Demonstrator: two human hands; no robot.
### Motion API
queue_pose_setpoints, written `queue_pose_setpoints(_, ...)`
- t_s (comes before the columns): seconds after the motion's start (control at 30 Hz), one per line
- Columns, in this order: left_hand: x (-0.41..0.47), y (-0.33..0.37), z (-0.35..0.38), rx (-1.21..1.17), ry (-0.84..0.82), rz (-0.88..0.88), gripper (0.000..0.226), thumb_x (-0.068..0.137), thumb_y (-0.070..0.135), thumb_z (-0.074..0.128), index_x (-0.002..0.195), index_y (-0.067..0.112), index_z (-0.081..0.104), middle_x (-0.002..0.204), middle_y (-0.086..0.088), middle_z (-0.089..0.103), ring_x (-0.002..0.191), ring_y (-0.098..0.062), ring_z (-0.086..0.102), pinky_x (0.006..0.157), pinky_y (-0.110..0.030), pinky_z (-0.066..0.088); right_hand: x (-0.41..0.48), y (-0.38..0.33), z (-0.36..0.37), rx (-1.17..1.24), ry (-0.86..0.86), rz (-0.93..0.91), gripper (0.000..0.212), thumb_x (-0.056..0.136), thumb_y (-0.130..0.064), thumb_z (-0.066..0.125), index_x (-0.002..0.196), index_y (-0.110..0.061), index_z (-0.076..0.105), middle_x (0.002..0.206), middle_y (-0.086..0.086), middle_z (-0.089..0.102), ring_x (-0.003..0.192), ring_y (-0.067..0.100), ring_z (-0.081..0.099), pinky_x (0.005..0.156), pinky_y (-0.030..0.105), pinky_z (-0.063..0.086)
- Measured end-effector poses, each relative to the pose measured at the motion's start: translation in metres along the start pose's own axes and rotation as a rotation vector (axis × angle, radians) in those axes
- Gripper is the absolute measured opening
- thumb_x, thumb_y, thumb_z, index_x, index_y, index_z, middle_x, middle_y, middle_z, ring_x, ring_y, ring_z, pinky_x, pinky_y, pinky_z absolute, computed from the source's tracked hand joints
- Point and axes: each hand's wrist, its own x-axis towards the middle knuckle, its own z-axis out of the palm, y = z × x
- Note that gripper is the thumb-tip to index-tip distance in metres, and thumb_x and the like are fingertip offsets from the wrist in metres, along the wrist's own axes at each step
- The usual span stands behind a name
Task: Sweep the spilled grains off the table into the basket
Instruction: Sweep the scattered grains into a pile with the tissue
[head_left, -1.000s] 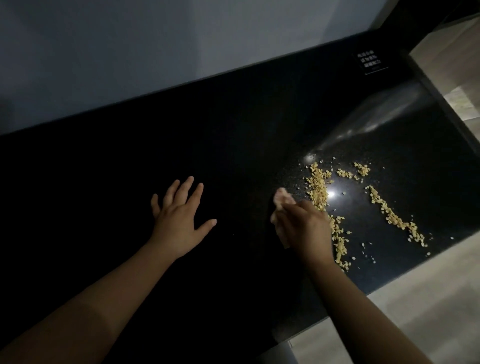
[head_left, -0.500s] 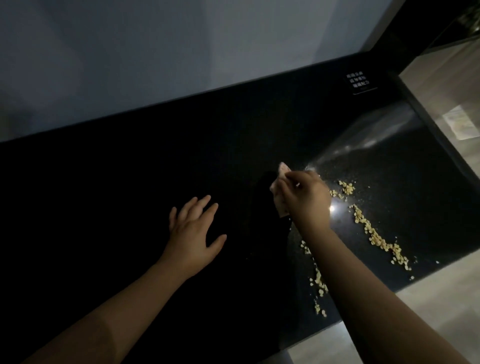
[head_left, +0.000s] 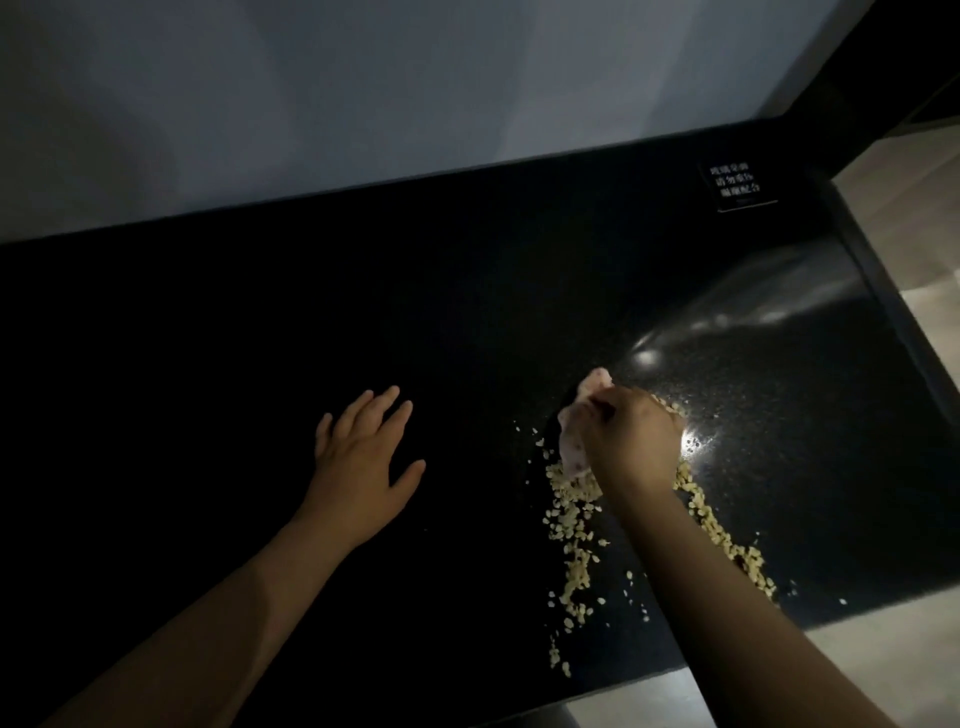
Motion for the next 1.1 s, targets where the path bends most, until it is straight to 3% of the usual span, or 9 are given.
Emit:
queue_pose_setpoints(0.13,-0.013,-0.001,0.001,-0.126,0.055,0.006,0.058,0.096,0.044,0.044,0.148,0.022,0.028,0.158,0.005,0.013,0.145,-0.013,0.005,0.119,-0.045,0.006,-0.019,-0.011,-0.021,0.134,0.051,-0.112,0.008,0.084,-0.019,0.065,0.084,-0.018,0.073,0.075,0.001,0.064,0.063,0.014,0.053,0.071,0.044,0.051)
queue_pose_setpoints(0.27,-0.042,-0.025,-0.001,-0.217,0.130,-0.043,0.052,0.096,0.035,0.048,0.144,0.017,0.038,0.153,0.001,0.027,0.140,-0.017,0.020,0.117,-0.044,0.017,-0.063,-0.051,-0.015,0.219,-0.066,-0.315,0.013,0.085,-0.029,0.062,0.086,-0.021,0.073,0.074,-0.002,0.059,0.061,0.016,0.054,0.066,0.039,0.049)
queue_pose_setpoints(0.4,-0.071,-0.063,0.000,-0.202,0.149,-0.108,0.052,0.095,0.034,0.050,0.143,0.015,0.040,0.151,-0.001,0.032,0.138,-0.021,0.025,0.115,-0.044,0.023,-0.103,-0.086,0.014,0.288,-0.217,-0.413,0.023,0.088,-0.038,0.052,0.085,-0.025,0.071,0.079,-0.008,0.059,0.068,0.010,0.055,0.072,0.036,0.045)
queue_pose_setpoints(0.57,-0.096,-0.093,0.004,-0.171,0.147,-0.104,0.052,0.094,0.033,0.051,0.142,0.014,0.042,0.150,-0.002,0.033,0.139,-0.022,0.025,0.115,-0.045,0.023,-0.143,-0.100,0.052,0.263,-0.375,-0.480,0.036,0.091,-0.039,0.042,0.106,-0.024,0.070,0.100,-0.004,0.065,0.088,0.013,0.060,0.085,0.040,0.044)
queue_pose_setpoints(0.63,-0.101,-0.094,0.005,-0.176,0.137,-0.090,0.053,0.095,0.039,0.046,0.142,0.014,0.041,0.151,-0.002,0.032,0.139,-0.021,0.023,0.115,-0.047,0.022,-0.146,-0.094,0.058,0.208,-0.334,-0.469,0.034,0.089,-0.038,0.045,0.107,-0.025,0.070,0.100,-0.001,0.065,0.086,0.017,0.061,0.082,0.044,0.045)
queue_pose_setpoints(0.7,-0.102,-0.090,0.006,-0.197,0.124,-0.060,0.055,0.095,0.042,0.042,0.143,0.015,0.040,0.152,0.000,0.029,0.140,-0.020,0.020,0.116,-0.048,0.020,-0.137,-0.083,0.058,0.138,-0.237,-0.431,0.028,0.085,-0.039,0.050,0.096,-0.025,0.072,0.090,-0.001,0.065,0.078,0.020,0.061,0.076,0.040,0.045)
queue_pose_setpoints(0.8,-0.097,-0.079,0.007,-0.209,0.113,-0.025,0.053,0.096,0.036,0.047,0.145,0.017,0.037,0.154,0.002,0.025,0.142,-0.017,0.015,0.117,-0.046,0.017,-0.108,-0.053,0.044,0.009,-0.096,-0.357,0.018,0.082,-0.039,0.059,0.086,-0.027,0.072,0.082,-0.001,0.063,0.071,0.021,0.059,0.075,0.035,0.039)
queue_pose_setpoints(0.93,-0.091,-0.065,0.009,-0.163,0.088,0.025,0.054,0.097,0.037,0.044,0.146,0.019,0.033,0.156,0.004,0.020,0.144,-0.014,0.011,0.118,-0.044,0.013,-0.068,-0.003,0.011,-0.119,-0.013,-0.183,0.018,0.088,-0.031,0.060,0.098,-0.022,0.072,0.092,0.007,0.064,0.079,0.027,0.059,0.083,0.038,0.035)
queue_pose_setpoints(1.1,-0.087,-0.053,0.013,-0.143,0.061,0.087,0.054,0.097,0.039,0.043,0.147,0.021,0.031,0.156,0.006,0.019,0.144,-0.012,0.009,0.119,-0.044,0.010,-0.060,0.007,-0.009,-0.074,0.062,-0.127,0.012,0.087,-0.020,0.064,0.094,-0.014,0.073,0.086,0.007,0.063,0.072,0.027,0.057,0.077,0.041,0.041)
